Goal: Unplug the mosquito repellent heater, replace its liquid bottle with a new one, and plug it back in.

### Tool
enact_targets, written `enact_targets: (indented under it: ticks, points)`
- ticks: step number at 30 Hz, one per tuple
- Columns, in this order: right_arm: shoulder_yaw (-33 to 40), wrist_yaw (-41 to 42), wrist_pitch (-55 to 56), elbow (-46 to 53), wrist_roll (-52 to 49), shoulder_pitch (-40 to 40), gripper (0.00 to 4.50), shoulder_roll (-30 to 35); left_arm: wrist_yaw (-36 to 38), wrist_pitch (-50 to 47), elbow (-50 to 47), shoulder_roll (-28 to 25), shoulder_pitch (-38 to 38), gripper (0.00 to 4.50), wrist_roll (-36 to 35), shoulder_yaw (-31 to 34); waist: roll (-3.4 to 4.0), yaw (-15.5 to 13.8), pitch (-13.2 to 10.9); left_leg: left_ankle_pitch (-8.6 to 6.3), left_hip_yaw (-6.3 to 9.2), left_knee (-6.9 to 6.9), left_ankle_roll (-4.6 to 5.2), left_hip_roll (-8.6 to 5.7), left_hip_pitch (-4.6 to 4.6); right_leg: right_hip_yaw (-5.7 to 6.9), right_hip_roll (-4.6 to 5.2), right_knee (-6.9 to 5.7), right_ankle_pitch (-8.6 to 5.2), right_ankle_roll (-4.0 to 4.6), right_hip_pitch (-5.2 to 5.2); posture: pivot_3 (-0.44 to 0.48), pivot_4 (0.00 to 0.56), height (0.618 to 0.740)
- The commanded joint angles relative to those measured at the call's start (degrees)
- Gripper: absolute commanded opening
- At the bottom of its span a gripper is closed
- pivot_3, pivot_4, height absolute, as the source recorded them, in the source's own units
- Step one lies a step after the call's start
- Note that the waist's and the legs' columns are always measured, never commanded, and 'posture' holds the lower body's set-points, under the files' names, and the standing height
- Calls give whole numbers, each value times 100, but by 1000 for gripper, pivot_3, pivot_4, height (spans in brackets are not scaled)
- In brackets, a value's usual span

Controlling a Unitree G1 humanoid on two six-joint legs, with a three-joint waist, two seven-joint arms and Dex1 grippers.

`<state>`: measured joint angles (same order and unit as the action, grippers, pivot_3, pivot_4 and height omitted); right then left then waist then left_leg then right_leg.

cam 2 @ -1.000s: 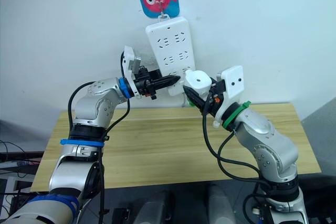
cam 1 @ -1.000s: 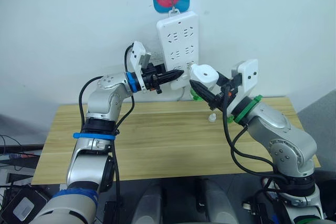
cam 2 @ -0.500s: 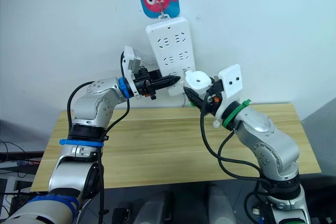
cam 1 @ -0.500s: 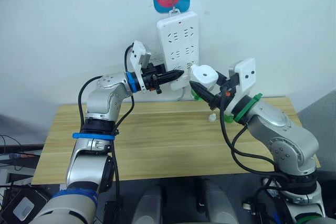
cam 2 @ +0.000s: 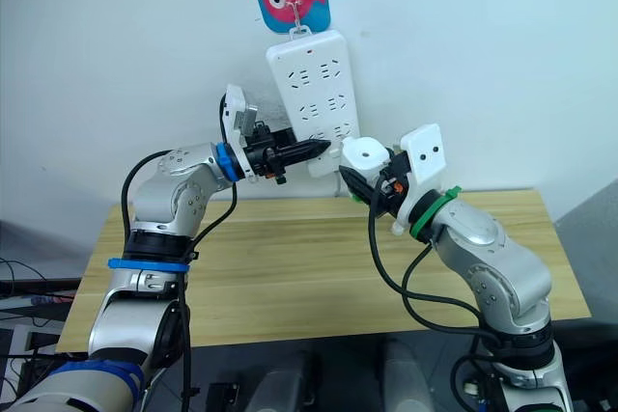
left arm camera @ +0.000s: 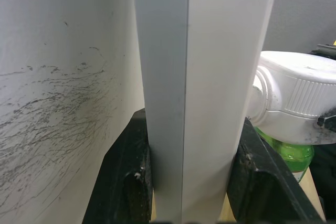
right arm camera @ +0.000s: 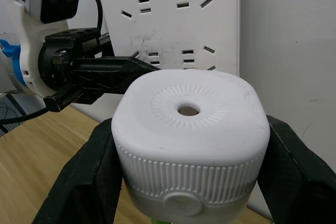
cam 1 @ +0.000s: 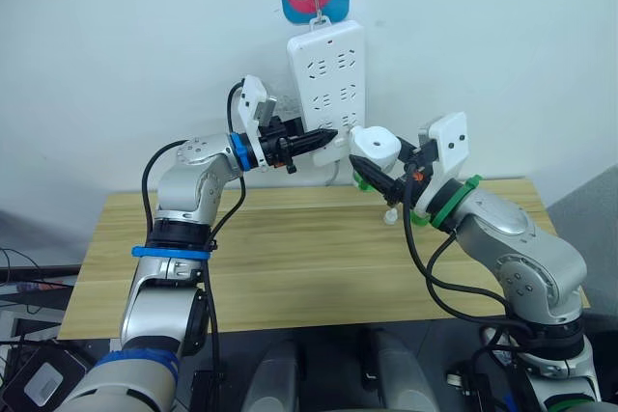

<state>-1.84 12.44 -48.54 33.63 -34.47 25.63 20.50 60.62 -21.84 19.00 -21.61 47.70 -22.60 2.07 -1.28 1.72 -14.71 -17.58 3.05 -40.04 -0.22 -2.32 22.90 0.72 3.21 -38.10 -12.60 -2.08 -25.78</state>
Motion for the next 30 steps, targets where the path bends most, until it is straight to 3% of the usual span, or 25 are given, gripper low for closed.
enact_targets:
  ticks: [1,30]
  points:
    - [106,29,189,167,41,174,3036,-60,104,76,-290,6,-48,1369,-61,-90,0,0,0,0,0,0,0,0,0,0,0,0,0,0,0,-40,223,740]
    - [-43,24,5,-13,392,527,3036,-142,83,123,-450,73,-154,1369,-44,-185,0,1,0,0,-2,0,0,0,0,-1,0,-1,0,0,-2,-36,212,740]
